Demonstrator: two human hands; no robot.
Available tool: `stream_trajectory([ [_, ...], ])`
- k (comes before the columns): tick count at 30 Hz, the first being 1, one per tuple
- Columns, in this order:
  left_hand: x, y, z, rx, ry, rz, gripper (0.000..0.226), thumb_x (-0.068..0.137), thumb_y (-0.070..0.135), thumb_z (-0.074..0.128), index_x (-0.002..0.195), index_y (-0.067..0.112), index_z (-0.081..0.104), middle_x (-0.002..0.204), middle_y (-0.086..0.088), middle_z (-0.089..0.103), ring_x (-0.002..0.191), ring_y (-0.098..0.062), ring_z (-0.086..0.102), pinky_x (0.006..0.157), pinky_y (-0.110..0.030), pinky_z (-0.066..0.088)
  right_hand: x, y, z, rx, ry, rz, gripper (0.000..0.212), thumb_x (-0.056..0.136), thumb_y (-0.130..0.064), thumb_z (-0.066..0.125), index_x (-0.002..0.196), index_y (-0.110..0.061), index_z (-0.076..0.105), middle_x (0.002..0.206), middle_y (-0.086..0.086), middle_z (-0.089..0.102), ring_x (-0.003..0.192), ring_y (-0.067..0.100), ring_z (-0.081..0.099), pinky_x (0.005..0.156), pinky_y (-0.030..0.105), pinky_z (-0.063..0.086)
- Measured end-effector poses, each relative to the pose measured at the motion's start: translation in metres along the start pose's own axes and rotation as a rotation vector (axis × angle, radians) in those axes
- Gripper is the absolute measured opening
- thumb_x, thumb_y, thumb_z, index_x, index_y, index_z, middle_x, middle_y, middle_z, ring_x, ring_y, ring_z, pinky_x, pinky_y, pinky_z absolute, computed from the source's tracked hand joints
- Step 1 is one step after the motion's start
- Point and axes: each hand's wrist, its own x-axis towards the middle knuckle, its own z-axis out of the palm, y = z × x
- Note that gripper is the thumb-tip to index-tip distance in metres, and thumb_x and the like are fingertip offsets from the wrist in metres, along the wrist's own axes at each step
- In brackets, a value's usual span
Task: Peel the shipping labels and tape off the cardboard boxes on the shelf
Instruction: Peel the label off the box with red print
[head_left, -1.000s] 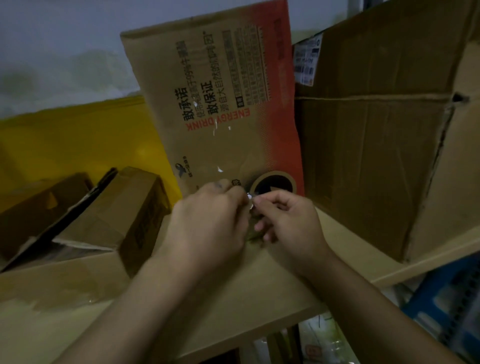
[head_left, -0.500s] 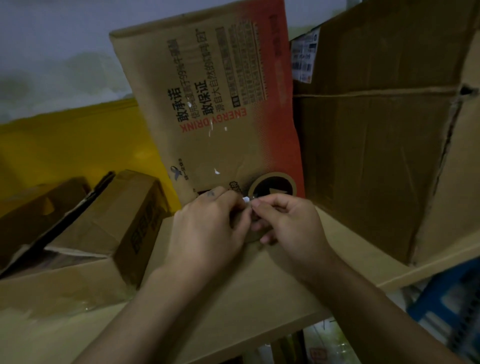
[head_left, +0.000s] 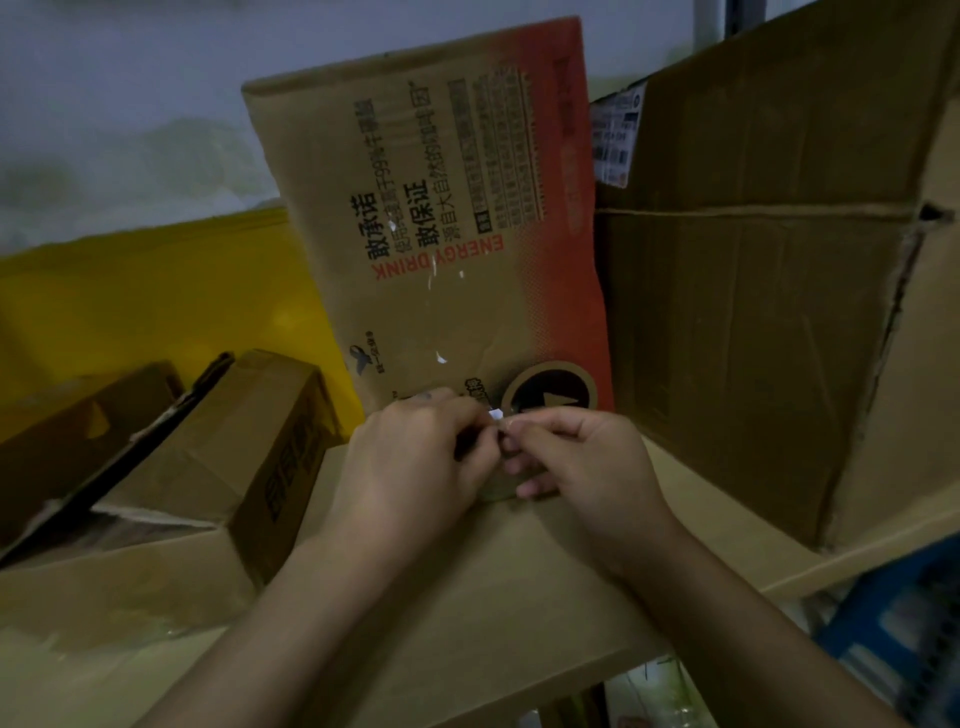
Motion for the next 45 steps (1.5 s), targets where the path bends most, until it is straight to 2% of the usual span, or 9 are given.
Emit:
stream_trajectory([
  [5, 0.000, 0.001, 0.000, 0.009, 0.011, -0.006, 0.022, 0.083, 0.037, 0.055, 0.081, 0.024, 0.073, 0.075, 0.008, 0.065, 0.068, -0.016, 0.063, 0.052, -0.038, 0.054, 0.000, 0.002, 0.002, -0.046, 0.002, -0.027, 0.014, 0.089, -0.006, 0.066, 0.080, -0.013, 0.074, 0.072, 0.003, 0.072, 0.062, 0.010, 0.065, 0.054, 0.025, 0.054],
  [12, 0.002, -0.001, 0.000, -0.039, 0.003, -0.025, 0.013, 0.087, 0.032, 0.062, 0.084, 0.025, 0.073, 0.077, 0.012, 0.064, 0.068, -0.010, 0.059, 0.054, -0.034, 0.053, 0.001, 0.006, 0.000, -0.069, -0.025, -0.039, 0.010, 0.091, -0.009, 0.064, 0.086, -0.010, 0.072, 0.073, 0.010, 0.070, 0.062, 0.013, 0.063, 0.056, 0.025, 0.054],
  [16, 0.003, -0.002, 0.000, -0.023, -0.011, -0.021, 0.007, 0.087, 0.028, 0.066, 0.083, 0.024, 0.070, 0.076, 0.009, 0.064, 0.067, -0.012, 0.059, 0.056, -0.035, 0.053, 0.002, 0.006, 0.000, -0.087, -0.028, -0.043, 0.008, 0.090, -0.009, 0.064, 0.085, -0.008, 0.070, 0.068, 0.005, 0.067, 0.059, 0.012, 0.061, 0.053, 0.025, 0.053],
  [20, 0.003, -0.002, 0.000, -0.001, -0.016, -0.009, 0.009, 0.087, 0.026, 0.065, 0.081, 0.021, 0.068, 0.072, 0.007, 0.062, 0.063, -0.013, 0.057, 0.052, -0.032, 0.048, 0.000, 0.004, -0.001, -0.130, -0.032, -0.046, 0.008, 0.091, -0.010, 0.064, 0.085, -0.008, 0.069, 0.057, -0.002, 0.062, 0.048, 0.005, 0.055, 0.045, 0.018, 0.044],
  [24, -0.001, -0.001, 0.002, -0.011, 0.017, -0.047, 0.015, 0.087, 0.031, 0.058, 0.080, 0.021, 0.067, 0.072, 0.006, 0.061, 0.064, -0.015, 0.057, 0.053, -0.037, 0.051, 0.000, 0.005, -0.001, -0.198, -0.008, -0.085, 0.010, 0.090, -0.010, 0.064, 0.081, -0.013, 0.069, 0.052, -0.003, 0.060, 0.044, 0.006, 0.053, 0.043, 0.019, 0.042],
  [30, -0.005, 0.003, 0.005, -0.044, 0.074, -0.143, 0.016, 0.087, 0.033, 0.054, 0.083, 0.022, 0.066, 0.076, 0.008, 0.062, 0.067, -0.014, 0.058, 0.056, -0.041, 0.053, 0.002, 0.008, -0.001, -0.271, 0.013, -0.121, 0.019, 0.090, -0.011, 0.064, 0.075, -0.022, 0.067, 0.055, -0.006, 0.060, 0.045, 0.005, 0.055, 0.042, 0.016, 0.042],
  [38, -0.007, 0.004, 0.003, -0.132, 0.105, -0.204, 0.009, 0.088, 0.026, 0.058, 0.080, 0.021, 0.061, 0.072, 0.010, 0.056, 0.064, -0.005, 0.054, 0.054, -0.037, 0.050, 0.004, 0.011, -0.002, -0.299, -0.006, -0.123, 0.016, 0.090, -0.012, 0.065, 0.077, -0.022, 0.067, 0.066, 0.002, 0.067, 0.047, 0.009, 0.057, 0.044, 0.019, 0.044],
  [41, -0.009, 0.003, 0.002, -0.129, 0.108, -0.227, 0.012, 0.085, 0.031, 0.054, 0.079, 0.022, 0.059, 0.071, 0.010, 0.055, 0.063, -0.006, 0.054, 0.054, -0.038, 0.050, 0.002, 0.010, -0.001, -0.313, -0.009, -0.143, 0.016, 0.091, -0.013, 0.065, 0.077, -0.021, 0.067, 0.065, 0.002, 0.066, 0.045, 0.008, 0.056, 0.043, 0.018, 0.043],
  [45, -0.014, 0.001, 0.004, -0.184, 0.115, -0.326, 0.012, 0.087, 0.025, 0.061, 0.076, 0.025, 0.058, 0.065, 0.010, 0.058, 0.058, -0.008, 0.056, 0.052, -0.039, 0.052, 0.003, 0.011, -0.001, -0.317, 0.010, -0.147, 0.016, 0.091, -0.012, 0.065, 0.076, -0.019, 0.067, 0.066, 0.006, 0.066, 0.044, 0.007, 0.056, 0.042, 0.017, 0.043],
])
